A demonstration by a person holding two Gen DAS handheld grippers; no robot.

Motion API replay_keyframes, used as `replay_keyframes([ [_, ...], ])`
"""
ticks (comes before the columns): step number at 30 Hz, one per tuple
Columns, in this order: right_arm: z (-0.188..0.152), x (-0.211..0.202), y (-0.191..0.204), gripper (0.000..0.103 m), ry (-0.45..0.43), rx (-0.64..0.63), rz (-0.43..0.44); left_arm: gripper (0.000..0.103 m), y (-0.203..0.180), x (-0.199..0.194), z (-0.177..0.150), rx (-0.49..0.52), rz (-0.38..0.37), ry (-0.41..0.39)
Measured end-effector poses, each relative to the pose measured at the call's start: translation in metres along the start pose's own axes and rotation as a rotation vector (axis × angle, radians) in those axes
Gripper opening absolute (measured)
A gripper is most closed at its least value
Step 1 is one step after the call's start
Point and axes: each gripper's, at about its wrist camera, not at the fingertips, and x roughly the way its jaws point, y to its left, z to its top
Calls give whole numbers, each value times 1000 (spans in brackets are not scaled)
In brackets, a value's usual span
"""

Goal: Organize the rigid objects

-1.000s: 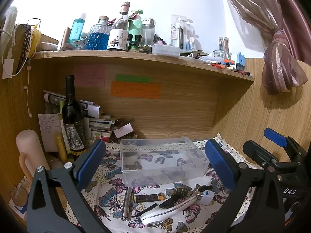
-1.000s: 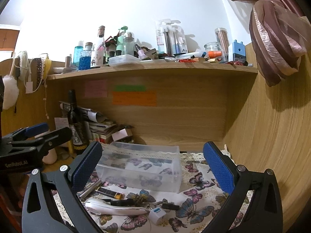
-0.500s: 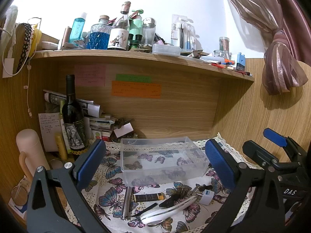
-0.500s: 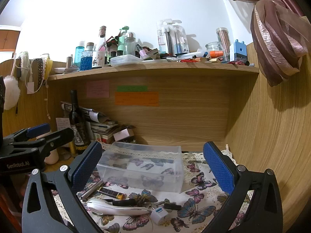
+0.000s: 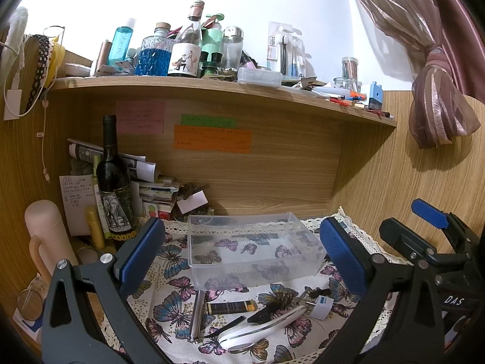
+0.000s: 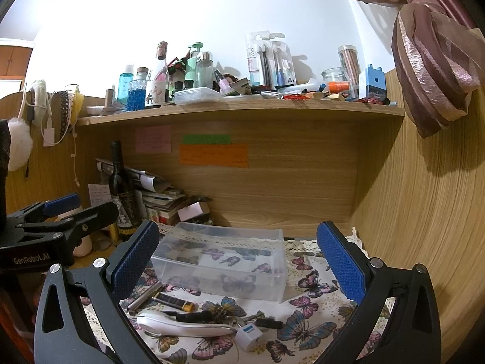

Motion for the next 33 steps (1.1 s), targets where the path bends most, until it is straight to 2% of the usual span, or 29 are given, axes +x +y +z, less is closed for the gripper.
replay_keyframes([
  [16, -1, 3, 1, 103, 18, 2, -14, 103, 0, -1, -5, -3, -7, 14],
  [23, -13, 21, -7, 103, 97, 41, -11, 103, 7, 8, -7, -3, -5, 52],
  [27, -24, 34, -15, 103, 162, 67, -7, 103, 16, 21, -13, -12, -2, 105],
  [32, -42, 37, -24, 103, 175, 75, -21, 102, 30, 32, -32, 24, 81, 155],
  [33, -46, 38, -25, 103, 186, 69, -31, 98, 35, 33, -35, 24, 91, 166],
])
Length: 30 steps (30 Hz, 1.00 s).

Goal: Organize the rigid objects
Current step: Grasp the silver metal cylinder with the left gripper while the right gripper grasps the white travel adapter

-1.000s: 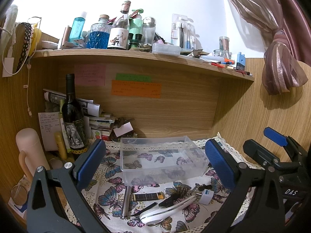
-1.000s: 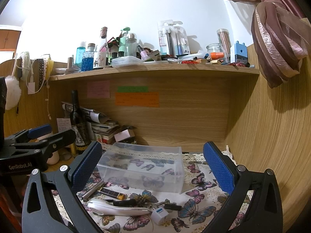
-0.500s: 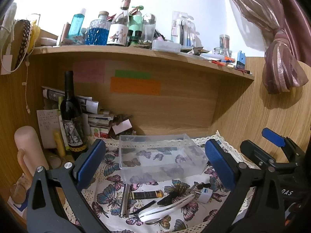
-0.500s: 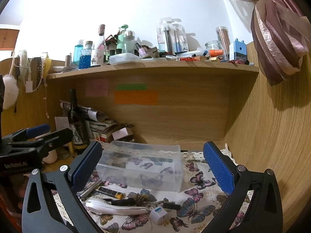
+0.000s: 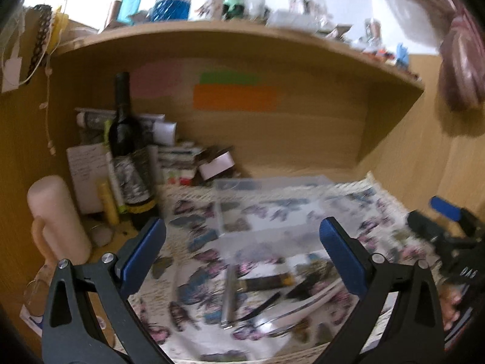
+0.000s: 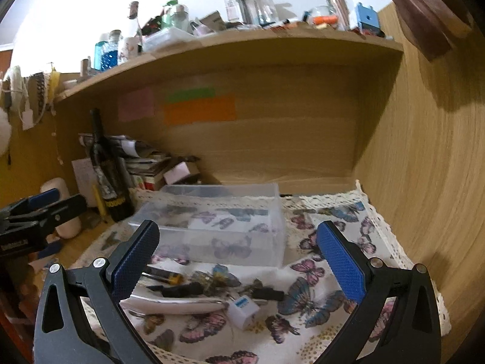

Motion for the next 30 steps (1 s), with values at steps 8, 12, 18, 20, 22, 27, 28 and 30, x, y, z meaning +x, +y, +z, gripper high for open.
replay_keyframes([
  [8, -23, 24, -9, 101, 124, -3, -1, 75, 37, 35, -28, -57, 40, 179],
  [12, -34, 40, -10, 89, 204, -16, 9, 66, 38, 54, -41, -53, 29, 262],
  [18, -47, 59, -18, 72, 310, 13, 27, 54, 34, 85, -55, -61, -39, 410],
  [20, -50, 62, -23, 67, 335, 34, 31, 54, 34, 94, -57, -70, -59, 452],
  [22, -53, 64, -28, 66, 357, 56, 27, 51, 36, 102, -60, -73, -62, 493],
  [27, -60, 70, -35, 66, 412, 102, 51, 39, 40, 118, -69, -86, -82, 571],
  [28, -61, 71, -33, 66, 419, 100, 60, 37, 40, 120, -70, -81, -85, 575],
  [30, -62, 74, -28, 65, 426, 85, 76, 36, 37, 122, -70, -67, -81, 577],
])
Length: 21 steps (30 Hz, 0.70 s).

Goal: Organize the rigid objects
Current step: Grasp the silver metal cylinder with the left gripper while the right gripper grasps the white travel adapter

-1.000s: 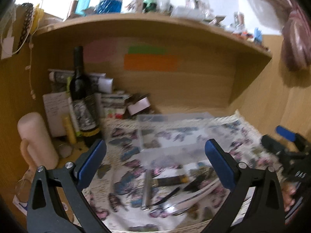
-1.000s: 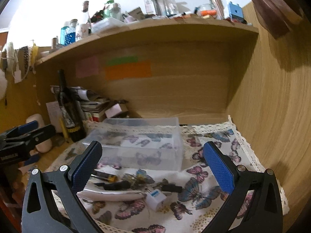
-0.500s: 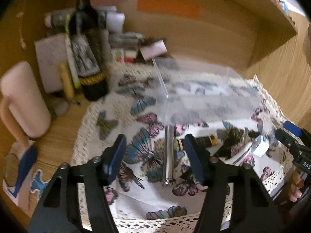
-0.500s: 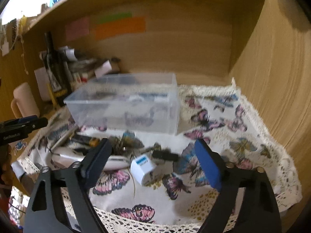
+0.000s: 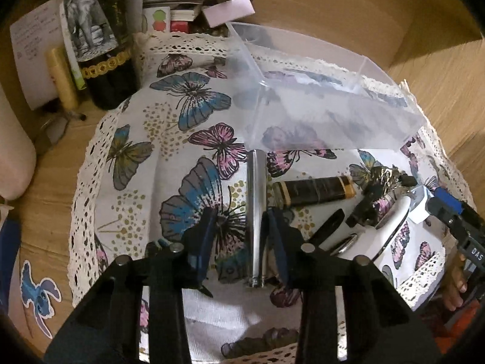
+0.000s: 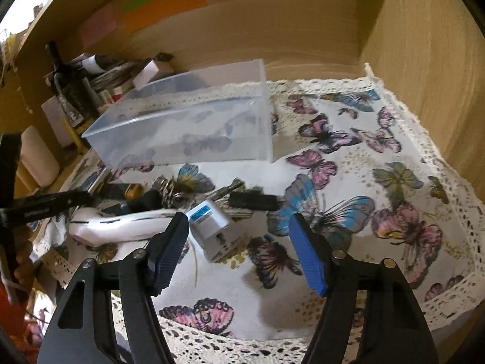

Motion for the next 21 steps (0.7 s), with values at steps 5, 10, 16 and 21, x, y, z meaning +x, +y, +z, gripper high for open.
replay_keyframes([
  [5, 0, 13, 5, 59, 43, -16, 41, 36, -3, 7, 6, 18, 3, 12],
  [10, 0, 24, -1, 43, 83, 3, 81, 36, -6, 14, 11, 38, 23, 16],
  [16, -1, 24, -2, 43, 73, 1, 91, 15, -12, 13, 10, 73, 56, 0],
  [21, 0, 20, -1, 43, 58, -1, 89, 15, -9, 7, 4, 56, 35, -12],
])
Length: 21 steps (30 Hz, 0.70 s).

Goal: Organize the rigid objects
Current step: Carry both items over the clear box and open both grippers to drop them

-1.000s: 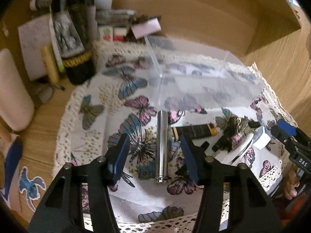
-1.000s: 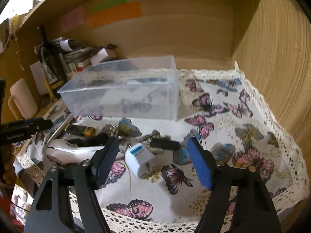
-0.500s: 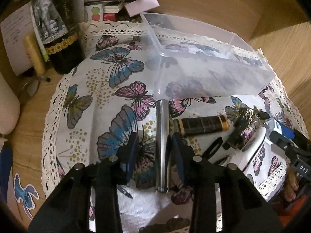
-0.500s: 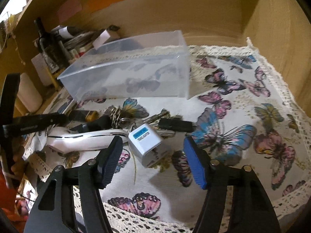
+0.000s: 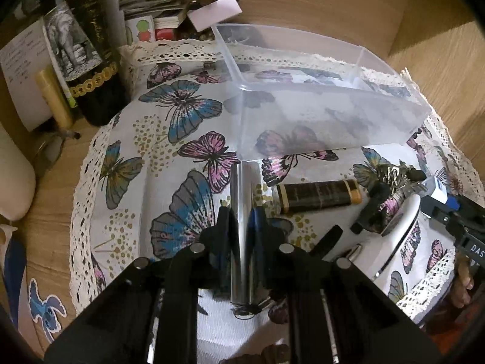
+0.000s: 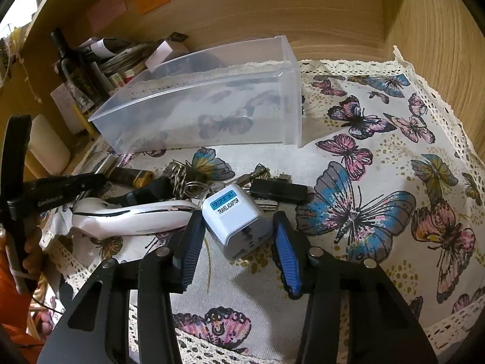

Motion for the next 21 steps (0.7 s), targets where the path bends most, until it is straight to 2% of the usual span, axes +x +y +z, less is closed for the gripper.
replay_keyframes([
  [6, 6, -10, 2, 43, -46, -4, -10, 15, -3, -19, -7, 6, 5, -43],
  [21, 32, -37, 18, 43, -203, -42, -11, 15, -14, -89, 4, -4, -33, -256],
])
